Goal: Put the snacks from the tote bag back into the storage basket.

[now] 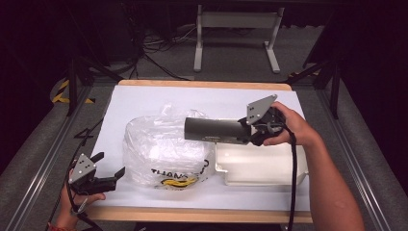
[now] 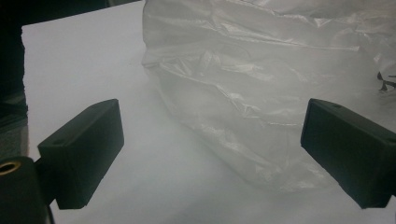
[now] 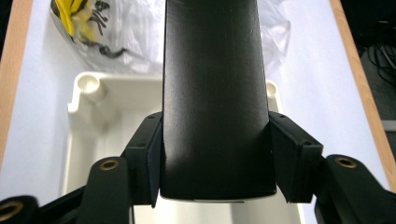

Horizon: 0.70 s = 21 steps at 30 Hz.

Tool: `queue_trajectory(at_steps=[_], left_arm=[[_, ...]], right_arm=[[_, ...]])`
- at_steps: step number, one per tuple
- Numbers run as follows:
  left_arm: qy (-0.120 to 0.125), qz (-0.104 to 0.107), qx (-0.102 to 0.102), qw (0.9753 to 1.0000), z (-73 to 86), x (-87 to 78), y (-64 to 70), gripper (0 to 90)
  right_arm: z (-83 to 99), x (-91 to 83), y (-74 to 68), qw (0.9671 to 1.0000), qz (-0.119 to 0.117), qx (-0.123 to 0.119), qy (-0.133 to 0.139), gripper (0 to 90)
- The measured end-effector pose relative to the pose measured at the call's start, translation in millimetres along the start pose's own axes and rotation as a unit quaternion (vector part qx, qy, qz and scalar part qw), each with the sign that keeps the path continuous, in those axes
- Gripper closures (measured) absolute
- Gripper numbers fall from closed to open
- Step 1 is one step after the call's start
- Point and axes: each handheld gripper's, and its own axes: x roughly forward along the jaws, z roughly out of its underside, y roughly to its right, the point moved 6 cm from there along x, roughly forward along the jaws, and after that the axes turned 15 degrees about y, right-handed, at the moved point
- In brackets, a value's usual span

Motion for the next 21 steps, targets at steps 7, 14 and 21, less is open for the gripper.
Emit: queue_trajectory(at_steps=[7, 14, 21], left_arm=[[0.000, -0.002, 0.000, 1.0000, -0.2, 0.1, -0.1, 6.9], [-0.003, -0.001, 0.001, 1.0000, 0.1, 0.7, 0.0, 6.9], [0.001, 0.000, 0.000, 1.0000, -0.2, 0.4, 0.2, 6.8]], right_arm=[[20.2, -33.0, -0.5, 0.9997, 0.020, 0.012, 0.001, 43.2], [37.5, -53.3, -2.3, 0.9991, 0.035, 0.023, -0.009, 43.2], [49.9, -71.2, -3.5, 0.9984, 0.049, 0.026, -0.012, 43.1]])
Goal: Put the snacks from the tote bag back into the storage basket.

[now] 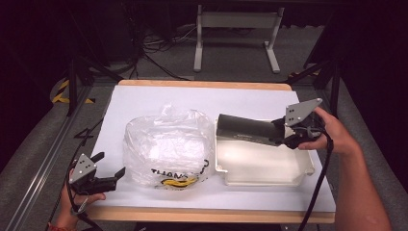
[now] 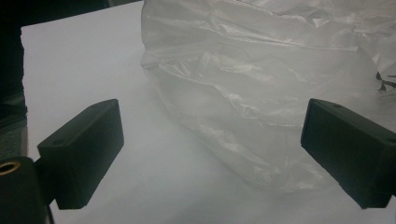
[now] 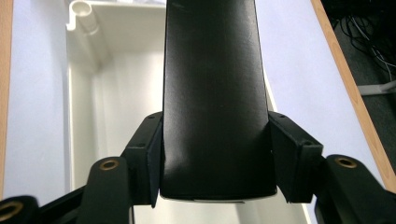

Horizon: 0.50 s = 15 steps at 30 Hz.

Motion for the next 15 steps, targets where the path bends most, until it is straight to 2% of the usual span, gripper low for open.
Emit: queue_trajectory(at_steps=[8, 15], left_arm=[[-0.002, -0.001, 0.001, 1.0000, -0.1, 0.5, 0.3, 6.8], [-0.004, 0.000, 0.002, 1.0000, -0.4, 1.0, 0.6, 6.8]], right_arm=[[24.0, -17.0, -3.4, 0.9998, 0.006, 0.013, -0.012, 43.1], [37.1, -15.4, -6.3, 0.9995, -0.003, 0.022, -0.024, 43.2]])
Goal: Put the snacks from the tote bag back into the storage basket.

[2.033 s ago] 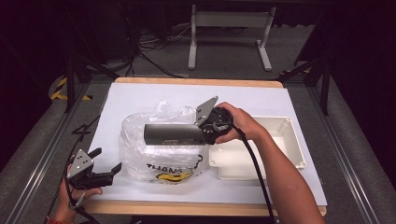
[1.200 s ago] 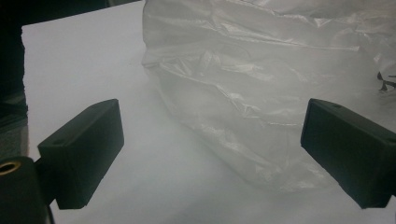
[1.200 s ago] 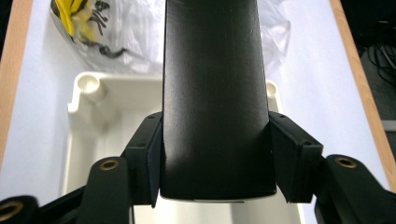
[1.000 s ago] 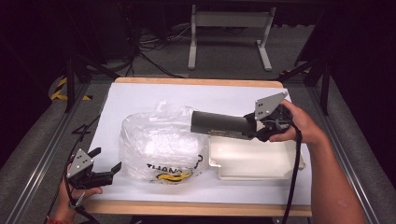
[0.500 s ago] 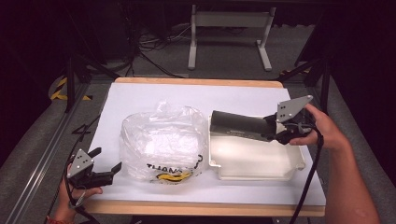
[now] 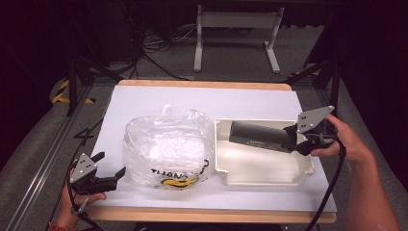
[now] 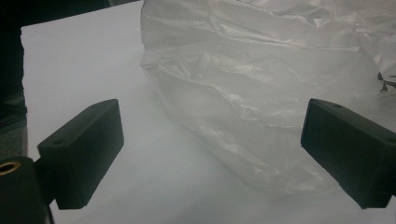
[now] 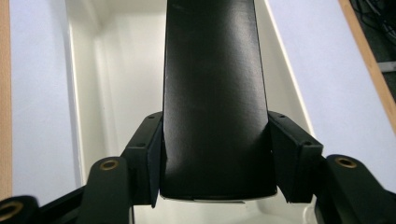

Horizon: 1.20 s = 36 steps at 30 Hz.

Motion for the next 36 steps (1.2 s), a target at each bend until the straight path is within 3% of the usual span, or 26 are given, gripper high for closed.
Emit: queue_trajectory(at_steps=[15, 22, 36], left_arm=[[0.000, 0.000, -0.001, 1.0000, 0.1, 0.0, -0.3, 6.8], [-0.001, -0.001, 0.001, 1.0000, 0.3, 0.1, -0.3, 6.8], [0.001, -0.005, 0.001, 1.0000, -0.3, -0.3, -1.2, 6.8]], right_arm=[[12.2, 27.7, -5.0, 0.9979, -0.047, -0.005, -0.045, 43.1], [19.3, 37.9, -4.4, 0.9965, -0.065, 0.001, -0.053, 43.1], [31.8, 47.3, -0.6, 0.9947, -0.071, 0.002, -0.074, 43.0]])
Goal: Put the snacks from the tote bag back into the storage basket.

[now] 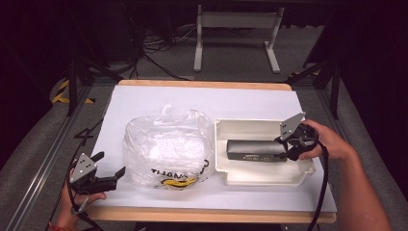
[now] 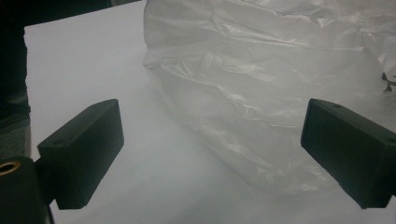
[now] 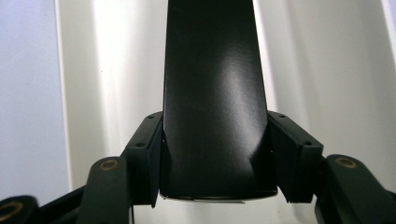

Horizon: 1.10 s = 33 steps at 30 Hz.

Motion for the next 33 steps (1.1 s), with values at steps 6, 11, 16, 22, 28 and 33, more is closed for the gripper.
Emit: queue_trajectory(at_steps=[6, 11, 16, 22, 28, 33], left_arm=[[0.002, -0.002, 0.002, 1.0000, -0.6, -0.2, -0.2, 6.8], [0.002, -0.002, 0.000, 1.0000, -0.3, -0.3, -0.1, 6.8], [0.001, -0.002, 0.002, 1.0000, -0.3, -0.1, 0.0, 6.8], [0.000, -0.002, 0.002, 1.0000, -0.2, -0.2, 0.2, 6.8], [-0.001, 0.000, 0.004, 1.0000, 0.1, -0.2, 0.8, 6.8], [-0.002, 0.001, 0.003, 1.0000, 0.4, 0.0, 0.9, 6.8]], right_arm=[[3.2, -0.8, 1.3, 1.0000, 0.001, 0.003, -0.002, 43.0], [7.4, 1.4, 2.7, 1.0000, -0.002, 0.005, -0.006, 42.9], [10.5, 3.6, 3.1, 0.9999, -0.004, 0.005, -0.015, 42.8], [13.5, 7.2, 4.9, 0.9998, -0.006, 0.003, -0.019, 42.8], [17.3, 12.3, 3.9, 0.9994, -0.007, 0.011, -0.033, 42.7], [20.8, 15.2, 4.2, 0.9988, -0.006, 0.007, -0.047, 42.6]])
